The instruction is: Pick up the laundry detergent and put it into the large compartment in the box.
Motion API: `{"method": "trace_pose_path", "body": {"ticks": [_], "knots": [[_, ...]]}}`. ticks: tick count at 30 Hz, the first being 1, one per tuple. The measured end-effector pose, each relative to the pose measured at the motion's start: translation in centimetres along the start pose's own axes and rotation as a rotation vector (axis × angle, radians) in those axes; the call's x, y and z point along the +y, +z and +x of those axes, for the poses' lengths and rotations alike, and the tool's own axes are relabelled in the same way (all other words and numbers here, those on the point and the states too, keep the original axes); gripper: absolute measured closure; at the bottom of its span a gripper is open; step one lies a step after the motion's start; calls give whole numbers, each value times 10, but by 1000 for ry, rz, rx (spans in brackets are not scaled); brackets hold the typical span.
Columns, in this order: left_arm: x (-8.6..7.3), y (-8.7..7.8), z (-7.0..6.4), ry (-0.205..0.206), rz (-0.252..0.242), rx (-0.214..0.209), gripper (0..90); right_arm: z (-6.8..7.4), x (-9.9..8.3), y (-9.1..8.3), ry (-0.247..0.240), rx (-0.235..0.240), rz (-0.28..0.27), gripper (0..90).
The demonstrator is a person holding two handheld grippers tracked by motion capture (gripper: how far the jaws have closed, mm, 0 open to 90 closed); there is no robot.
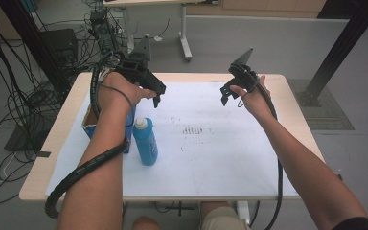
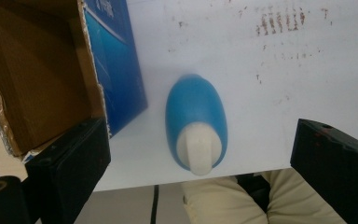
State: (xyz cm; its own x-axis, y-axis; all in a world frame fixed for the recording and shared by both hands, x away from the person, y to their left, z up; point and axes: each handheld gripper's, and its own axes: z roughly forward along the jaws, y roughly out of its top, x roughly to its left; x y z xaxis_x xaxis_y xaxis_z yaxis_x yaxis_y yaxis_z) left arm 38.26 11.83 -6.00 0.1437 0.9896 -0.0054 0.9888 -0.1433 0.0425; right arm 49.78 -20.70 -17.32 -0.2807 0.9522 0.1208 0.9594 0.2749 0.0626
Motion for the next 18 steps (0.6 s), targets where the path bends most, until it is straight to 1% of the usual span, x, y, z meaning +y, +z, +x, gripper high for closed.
{"method": "trace_pose_path", "body": {"ticks": [9, 18], "knots": [[-3, 2, -1, -5, 8, 3, 52, 0, -4, -4, -4, 1, -4, 79], [-2, 11, -1, -2, 26, -3, 51, -1, -6, -5, -1, 5, -7, 79]]}}
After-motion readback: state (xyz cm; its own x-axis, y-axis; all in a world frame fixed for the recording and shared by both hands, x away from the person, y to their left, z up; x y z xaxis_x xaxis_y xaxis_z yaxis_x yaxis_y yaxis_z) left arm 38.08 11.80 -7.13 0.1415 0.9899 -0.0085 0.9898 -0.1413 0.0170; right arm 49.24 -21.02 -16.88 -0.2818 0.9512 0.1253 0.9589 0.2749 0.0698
